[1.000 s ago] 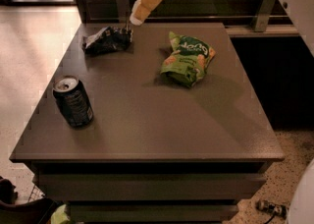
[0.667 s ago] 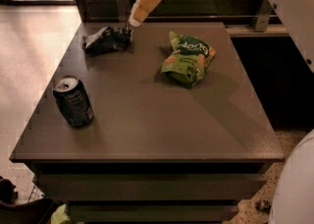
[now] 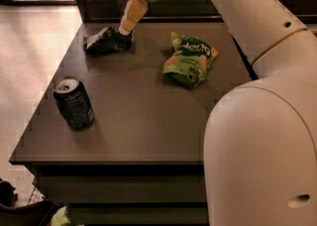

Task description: Pick blue chip bag

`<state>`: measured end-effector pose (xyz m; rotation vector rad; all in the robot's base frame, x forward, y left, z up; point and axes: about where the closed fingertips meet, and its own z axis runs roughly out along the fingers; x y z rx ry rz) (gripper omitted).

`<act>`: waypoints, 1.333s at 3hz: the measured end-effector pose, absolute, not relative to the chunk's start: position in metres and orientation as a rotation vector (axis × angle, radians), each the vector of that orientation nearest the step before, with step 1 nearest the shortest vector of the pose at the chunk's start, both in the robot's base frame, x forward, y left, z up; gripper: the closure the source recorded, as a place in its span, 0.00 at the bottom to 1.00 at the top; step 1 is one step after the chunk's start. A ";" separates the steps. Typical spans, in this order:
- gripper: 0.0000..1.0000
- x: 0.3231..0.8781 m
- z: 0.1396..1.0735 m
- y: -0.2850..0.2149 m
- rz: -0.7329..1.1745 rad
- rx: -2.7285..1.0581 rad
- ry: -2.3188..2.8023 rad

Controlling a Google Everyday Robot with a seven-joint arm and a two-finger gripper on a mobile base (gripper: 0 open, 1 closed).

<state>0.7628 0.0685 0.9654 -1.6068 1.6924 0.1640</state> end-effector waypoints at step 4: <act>0.00 0.805 0.852 0.149 0.343 -1.588 1.771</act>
Offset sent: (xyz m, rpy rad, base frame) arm 0.0481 0.0567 -0.1037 -0.0071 0.1226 -0.0513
